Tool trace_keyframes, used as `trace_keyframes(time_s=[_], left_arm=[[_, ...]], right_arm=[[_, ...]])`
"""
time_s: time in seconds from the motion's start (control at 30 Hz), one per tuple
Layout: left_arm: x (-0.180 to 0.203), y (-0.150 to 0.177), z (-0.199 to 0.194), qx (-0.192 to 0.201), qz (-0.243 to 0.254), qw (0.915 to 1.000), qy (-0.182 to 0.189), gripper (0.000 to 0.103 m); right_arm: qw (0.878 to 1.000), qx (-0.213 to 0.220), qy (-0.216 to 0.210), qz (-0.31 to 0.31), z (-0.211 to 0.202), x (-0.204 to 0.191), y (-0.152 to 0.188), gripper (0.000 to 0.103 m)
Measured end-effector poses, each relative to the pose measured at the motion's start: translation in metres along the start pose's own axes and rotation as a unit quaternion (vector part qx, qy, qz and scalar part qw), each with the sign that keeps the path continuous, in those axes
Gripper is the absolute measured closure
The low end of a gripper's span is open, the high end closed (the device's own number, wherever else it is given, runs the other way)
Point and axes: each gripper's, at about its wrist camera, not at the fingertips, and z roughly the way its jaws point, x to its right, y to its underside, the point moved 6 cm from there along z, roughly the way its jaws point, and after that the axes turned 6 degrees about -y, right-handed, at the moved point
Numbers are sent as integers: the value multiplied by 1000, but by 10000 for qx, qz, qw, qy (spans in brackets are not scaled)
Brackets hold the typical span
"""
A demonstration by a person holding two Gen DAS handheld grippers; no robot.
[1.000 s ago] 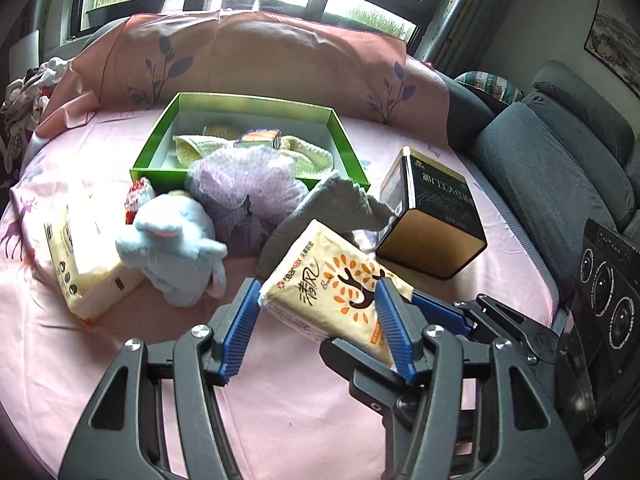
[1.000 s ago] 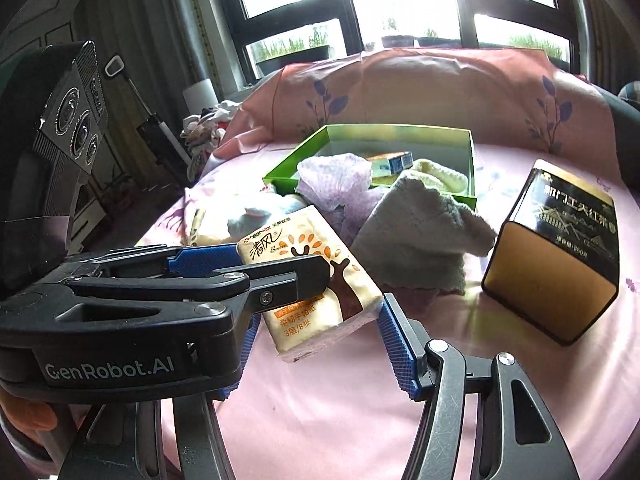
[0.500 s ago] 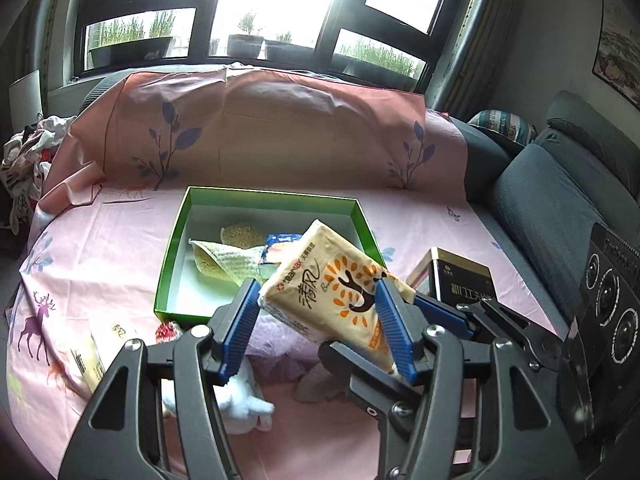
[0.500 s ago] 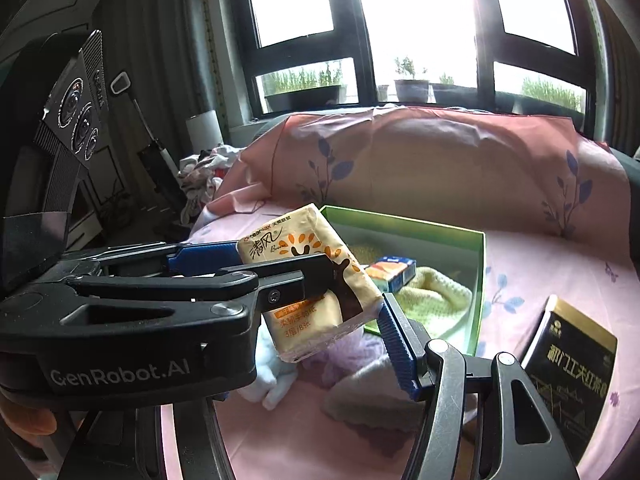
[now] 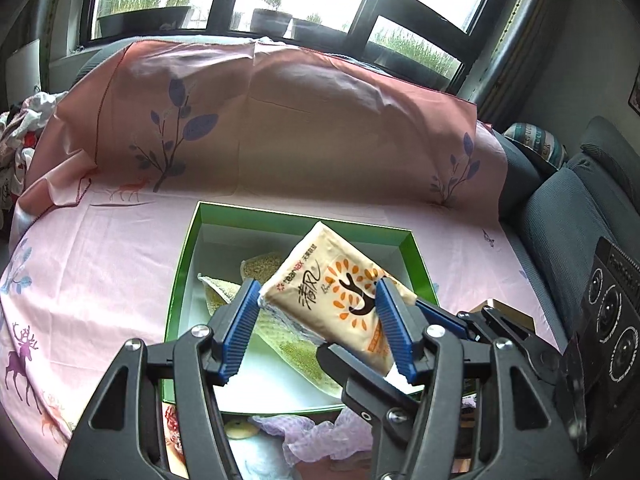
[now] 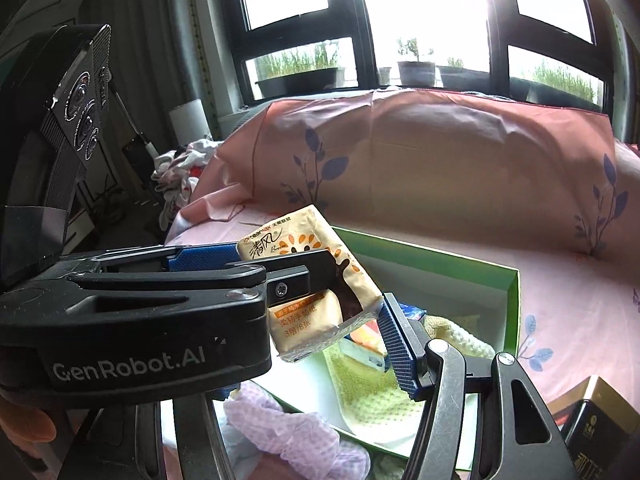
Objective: Organize soft objects
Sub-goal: 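Carry the orange-tree pack into the green box and release it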
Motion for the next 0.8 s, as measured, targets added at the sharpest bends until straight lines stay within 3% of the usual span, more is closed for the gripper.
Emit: trace_keyframes(time_s=[0.33,0.63,0.7,0.77,0.8], left_arm=[[-14,14,54,-639,-118,9975,-271,44],[-21,24,70,-872,-158,9948,-499,42],[-22,24,68,-877,-149,9946,-534,35],[-22,24,64,-849,-85,9943,-631,18],[-22,23,61,-816,-36,9945,-658,18]], right_arm=[[9971,-696,38,311,52,18,23,41],[9945,-983,226,266,64,17,30,41],[9945,-969,281,273,62,18,30,41],[9947,-926,336,310,57,19,30,41],[9948,-903,348,329,54,20,30,41]])
